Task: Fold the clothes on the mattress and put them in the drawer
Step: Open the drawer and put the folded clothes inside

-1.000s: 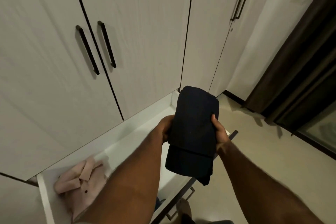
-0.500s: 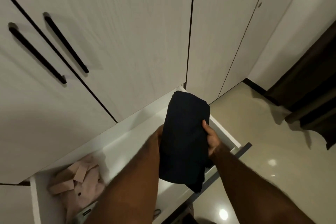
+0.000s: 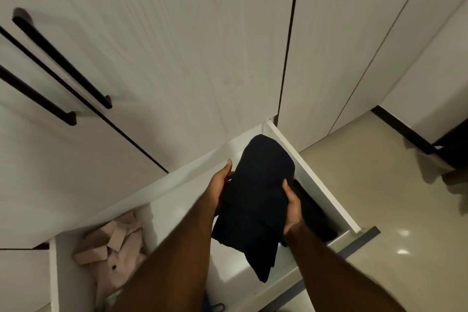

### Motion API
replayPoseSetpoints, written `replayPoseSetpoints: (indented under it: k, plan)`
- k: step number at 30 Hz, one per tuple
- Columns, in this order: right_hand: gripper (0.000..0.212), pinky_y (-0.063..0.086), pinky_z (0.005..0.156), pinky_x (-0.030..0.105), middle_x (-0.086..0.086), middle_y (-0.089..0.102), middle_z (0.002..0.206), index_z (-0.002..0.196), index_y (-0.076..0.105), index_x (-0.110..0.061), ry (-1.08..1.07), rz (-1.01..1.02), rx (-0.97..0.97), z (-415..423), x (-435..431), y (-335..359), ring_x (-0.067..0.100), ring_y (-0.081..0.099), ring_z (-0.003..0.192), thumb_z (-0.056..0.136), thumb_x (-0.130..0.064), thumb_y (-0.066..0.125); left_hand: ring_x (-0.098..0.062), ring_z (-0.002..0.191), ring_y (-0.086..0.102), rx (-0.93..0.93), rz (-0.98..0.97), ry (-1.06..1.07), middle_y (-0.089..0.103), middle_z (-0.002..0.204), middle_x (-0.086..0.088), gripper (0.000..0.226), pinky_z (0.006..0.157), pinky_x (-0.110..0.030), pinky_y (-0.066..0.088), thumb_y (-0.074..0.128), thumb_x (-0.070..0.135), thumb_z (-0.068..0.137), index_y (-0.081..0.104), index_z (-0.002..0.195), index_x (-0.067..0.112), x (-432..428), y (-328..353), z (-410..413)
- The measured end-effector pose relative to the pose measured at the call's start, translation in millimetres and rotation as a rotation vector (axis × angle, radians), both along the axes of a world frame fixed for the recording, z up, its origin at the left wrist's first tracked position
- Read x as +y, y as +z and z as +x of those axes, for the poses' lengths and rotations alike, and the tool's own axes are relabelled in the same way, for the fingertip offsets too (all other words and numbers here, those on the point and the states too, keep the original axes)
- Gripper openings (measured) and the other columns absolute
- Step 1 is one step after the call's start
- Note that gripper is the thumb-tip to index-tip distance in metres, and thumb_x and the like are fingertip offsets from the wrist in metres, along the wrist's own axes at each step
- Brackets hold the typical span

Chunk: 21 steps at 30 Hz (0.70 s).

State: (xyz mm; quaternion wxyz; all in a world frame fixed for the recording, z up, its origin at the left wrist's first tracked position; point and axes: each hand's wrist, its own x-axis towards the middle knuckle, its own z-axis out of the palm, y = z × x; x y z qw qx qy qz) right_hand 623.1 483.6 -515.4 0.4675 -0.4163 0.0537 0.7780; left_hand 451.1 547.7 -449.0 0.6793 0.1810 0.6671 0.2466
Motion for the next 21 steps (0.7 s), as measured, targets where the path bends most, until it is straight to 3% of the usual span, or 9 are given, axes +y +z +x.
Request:
replayPoseSetpoints:
  k: [1, 4, 9, 12, 14, 16, 21]
  plan:
    - [0.061, 0.047, 0.105, 0.059, 0.018, 0.067, 0.132, 0.132, 0.067, -0.011, 0.002, 0.004, 0.011, -0.3, -0.5, -5.5, 0.042, 0.063, 0.122, 0.090, -0.056, 0.062, -0.026, 0.089, 0.073, -0.074, -0.038, 0.008, 0.074, 0.106, -0.014, 0.067, 0.074, -0.035, 0.058, 0.051, 0.066, 0.096, 0.071, 0.115, 0.005, -1.0, -5.9, -8.4]
    - [0.066, 0.051, 0.099, 0.063, 0.019, 0.068, 0.131, 0.135, 0.064, -0.012, -0.049, -0.060, -0.009, -3.8, 12.1, -17.4, 0.046, 0.066, 0.117, 0.088, -0.057, 0.070, -0.031, 0.110, 0.070, -0.182, -0.101, -0.034, 0.073, 0.119, -0.013, 0.066, 0.100, -0.043, 0.053, 0.060, 0.067, 0.090, 0.073, 0.119, 0.008, 3.6, -24.6, -28.2]
    - [0.067, 0.054, 0.094, 0.063, 0.017, 0.069, 0.128, 0.137, 0.060, -0.016, -0.108, -0.162, -0.074, -8.5, 53.3, -53.1, 0.045, 0.065, 0.116, 0.084, -0.054, 0.076, -0.031, 0.110, 0.065, 0.440, -0.062, -0.087, 0.068, 0.123, -0.014, 0.053, 0.092, -0.042, 0.053, 0.046, 0.055, 0.102, 0.065, 0.111, 0.006, 28.3, -63.0, -43.5]
    - [0.089, 0.051, 0.095, 0.069, 0.012, 0.065, 0.137, 0.143, 0.056, -0.028, -0.102, -0.192, -0.186, -20.1, 83.3, -82.8, 0.045, 0.064, 0.120, 0.067, -0.058, 0.091, -0.031, 0.110, 0.059, 0.593, 0.009, -0.213, 0.062, 0.130, -0.013, 0.045, 0.102, -0.047, 0.050, 0.045, 0.047, 0.105, 0.060, 0.125, 0.010, 33.2, -78.0, -49.2]
    - [0.103, 0.051, 0.094, 0.070, 0.010, 0.064, 0.137, 0.146, 0.051, -0.035, -0.131, -0.204, -0.221, -29.3, 109.6, -132.6, 0.043, 0.064, 0.119, 0.056, -0.058, 0.096, -0.028, 0.109, 0.054, 0.595, 0.050, -0.218, 0.056, 0.134, -0.012, 0.044, 0.104, -0.049, 0.049, 0.051, 0.044, 0.104, 0.054, 0.135, 0.012, 34.8, -86.8, -51.5]
    - [0.116, 0.051, 0.092, 0.071, 0.008, 0.064, 0.132, 0.147, 0.044, -0.040, -0.142, -0.217, -0.256, -42.6, 133.4, -147.8, 0.042, 0.064, 0.115, 0.046, -0.062, 0.098, -0.032, 0.120, 0.054, 0.565, 0.047, -0.190, 0.053, 0.140, -0.011, 0.051, 0.106, -0.050, 0.048, 0.055, 0.043, 0.102, 0.047, 0.144, 0.015, 37.2, -98.7, -57.7]
    - [0.096, 0.054, 0.098, 0.059, 0.008, 0.064, 0.131, 0.146, 0.049, -0.029, -0.228, -0.171, -0.315, -68.3, 167.0, -156.5, 0.035, 0.064, 0.112, 0.064, -0.051, 0.094, -0.037, 0.130, 0.054, 0.419, -0.020, -0.080, 0.048, 0.150, -0.011, 0.060, 0.100, -0.052, 0.052, 0.056, 0.052, 0.099, 0.042, 0.149, 0.023, 45.6, -127.7, -65.5]
